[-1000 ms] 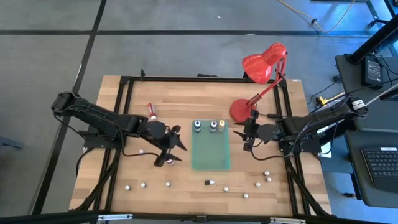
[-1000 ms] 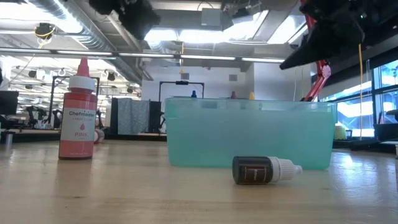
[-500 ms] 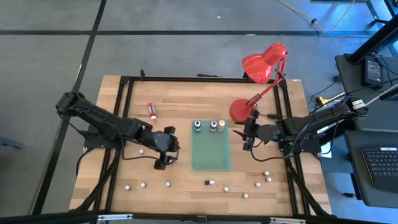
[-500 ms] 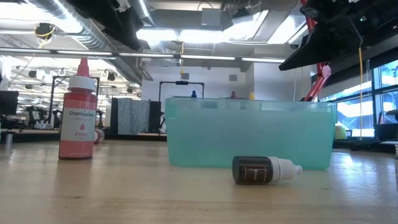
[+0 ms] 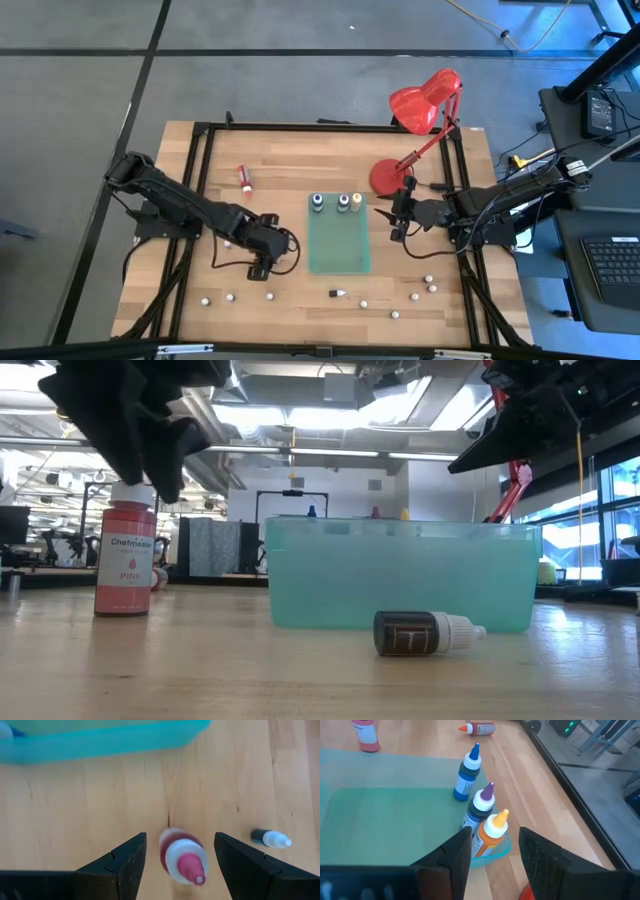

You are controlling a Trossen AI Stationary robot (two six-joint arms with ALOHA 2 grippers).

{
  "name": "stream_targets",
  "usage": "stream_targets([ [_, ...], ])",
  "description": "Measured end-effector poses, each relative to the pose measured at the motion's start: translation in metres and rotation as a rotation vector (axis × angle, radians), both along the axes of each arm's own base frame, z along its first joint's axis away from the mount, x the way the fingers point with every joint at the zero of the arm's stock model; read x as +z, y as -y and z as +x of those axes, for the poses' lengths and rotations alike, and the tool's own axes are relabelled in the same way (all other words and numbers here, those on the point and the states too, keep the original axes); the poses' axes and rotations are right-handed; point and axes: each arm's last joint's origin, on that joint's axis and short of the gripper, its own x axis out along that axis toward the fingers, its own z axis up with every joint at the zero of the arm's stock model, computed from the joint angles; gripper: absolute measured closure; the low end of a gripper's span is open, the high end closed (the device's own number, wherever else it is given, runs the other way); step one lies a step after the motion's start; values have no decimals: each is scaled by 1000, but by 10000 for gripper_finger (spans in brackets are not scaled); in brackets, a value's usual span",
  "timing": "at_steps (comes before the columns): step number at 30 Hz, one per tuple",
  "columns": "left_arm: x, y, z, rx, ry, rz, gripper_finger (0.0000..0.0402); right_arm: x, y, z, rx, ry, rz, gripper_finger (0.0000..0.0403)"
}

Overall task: Pick & Place food coloring
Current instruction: Put the large pink food coloring bottle into the green bin

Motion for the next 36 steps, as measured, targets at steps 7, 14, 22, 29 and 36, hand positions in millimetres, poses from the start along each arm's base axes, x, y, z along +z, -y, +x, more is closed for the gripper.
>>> stream_targets([
  [7, -2, -1, -4, 13, -42, 5, 174, 0, 0, 0, 0, 0, 1, 238],
  [14, -2, -1, -3, 24, -39, 11, 192, 0, 0, 0, -1, 0, 1, 238],
  [22, -2, -1, -3, 25, -43, 15, 217, 0, 0, 0, -1, 0, 1, 238],
  [29, -12, 1, 1, 18, -77, 10, 216, 0, 0, 0, -1, 0, 1, 238],
  [36, -9, 0, 1, 12, -64, 18, 226, 0, 0, 0, -1, 0, 1, 238],
])
